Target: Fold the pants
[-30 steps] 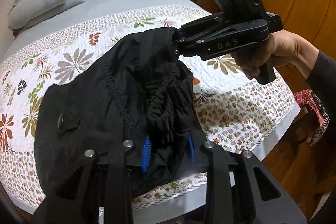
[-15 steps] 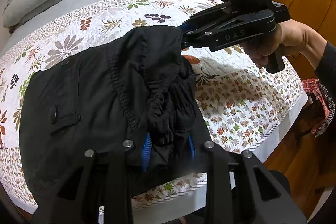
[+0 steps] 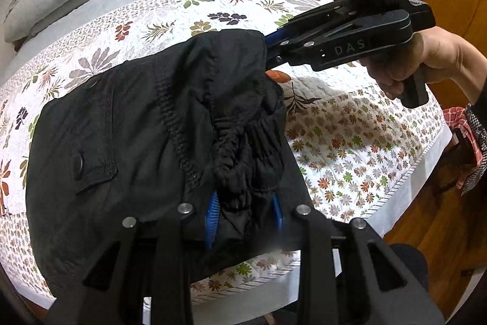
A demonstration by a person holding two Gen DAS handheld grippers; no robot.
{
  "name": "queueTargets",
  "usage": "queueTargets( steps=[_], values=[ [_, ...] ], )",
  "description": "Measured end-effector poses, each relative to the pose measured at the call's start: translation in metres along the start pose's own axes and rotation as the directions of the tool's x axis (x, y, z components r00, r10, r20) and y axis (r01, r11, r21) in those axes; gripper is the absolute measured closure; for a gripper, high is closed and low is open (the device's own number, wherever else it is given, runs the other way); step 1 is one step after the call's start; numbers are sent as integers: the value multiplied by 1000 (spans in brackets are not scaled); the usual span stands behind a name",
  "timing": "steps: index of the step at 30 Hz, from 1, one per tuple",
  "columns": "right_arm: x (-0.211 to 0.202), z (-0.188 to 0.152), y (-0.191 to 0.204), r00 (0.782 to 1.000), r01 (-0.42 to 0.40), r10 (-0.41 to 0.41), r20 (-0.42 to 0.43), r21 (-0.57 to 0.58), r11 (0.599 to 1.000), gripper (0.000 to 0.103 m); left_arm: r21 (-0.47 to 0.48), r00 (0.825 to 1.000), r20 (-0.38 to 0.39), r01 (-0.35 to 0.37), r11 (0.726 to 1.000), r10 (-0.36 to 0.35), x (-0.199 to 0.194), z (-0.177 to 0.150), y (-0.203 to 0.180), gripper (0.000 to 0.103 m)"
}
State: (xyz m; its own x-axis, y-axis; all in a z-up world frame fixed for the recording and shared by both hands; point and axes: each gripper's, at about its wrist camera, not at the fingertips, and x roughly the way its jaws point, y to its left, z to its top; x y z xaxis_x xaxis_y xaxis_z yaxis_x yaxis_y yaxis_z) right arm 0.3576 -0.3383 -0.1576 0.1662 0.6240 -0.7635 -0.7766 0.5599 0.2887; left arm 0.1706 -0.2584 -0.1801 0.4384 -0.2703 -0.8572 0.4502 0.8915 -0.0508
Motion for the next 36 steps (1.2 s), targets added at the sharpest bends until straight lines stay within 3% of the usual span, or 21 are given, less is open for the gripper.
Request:
queueTargets(
  steps=[10, 18, 25, 28, 29, 31, 33, 36],
  values=[
    [-6, 3, 9, 998, 70, -70, 8, 7, 998, 70, 9, 1000, 4, -9, 1000, 9, -7, 0, -4, 73],
    [-6, -5, 8, 985, 174, -172, -33, 57, 983, 64, 24, 1000, -6, 0, 1000, 0, 1, -5, -14, 52],
    [-21, -18, -2, 964, 262, -264, -16, 203, 943, 61, 13, 1000, 3, 25, 1000, -26, -10, -8, -11, 52],
    [-34, -26, -6, 954, 288, -301, -3, 299, 910, 44, 19, 999, 28, 34, 999, -34, -24, -10, -10, 47],
    [-37, -28, -7, 955, 278, -296, 1, 342, 898, 38, 18, 999, 37, 36, 999, -37, -28, -10, -9, 44],
    [-44, -34, -7, 961, 244, -277, 13, 431, 868, 35, 14, 997, 58, 43, 999, -44, -40, -12, -6, 43],
    [-50, -39, -1, 966, 202, -255, 36, 506, 838, 21, 9, 996, 76, 48, 999, -49, -49, -13, 0, 38],
    [-56, -44, 13, 970, 140, -228, 83, 576, 806, 20, 5, 994, 98, 46, 999, -46, -59, -17, 10, 30]
  ],
)
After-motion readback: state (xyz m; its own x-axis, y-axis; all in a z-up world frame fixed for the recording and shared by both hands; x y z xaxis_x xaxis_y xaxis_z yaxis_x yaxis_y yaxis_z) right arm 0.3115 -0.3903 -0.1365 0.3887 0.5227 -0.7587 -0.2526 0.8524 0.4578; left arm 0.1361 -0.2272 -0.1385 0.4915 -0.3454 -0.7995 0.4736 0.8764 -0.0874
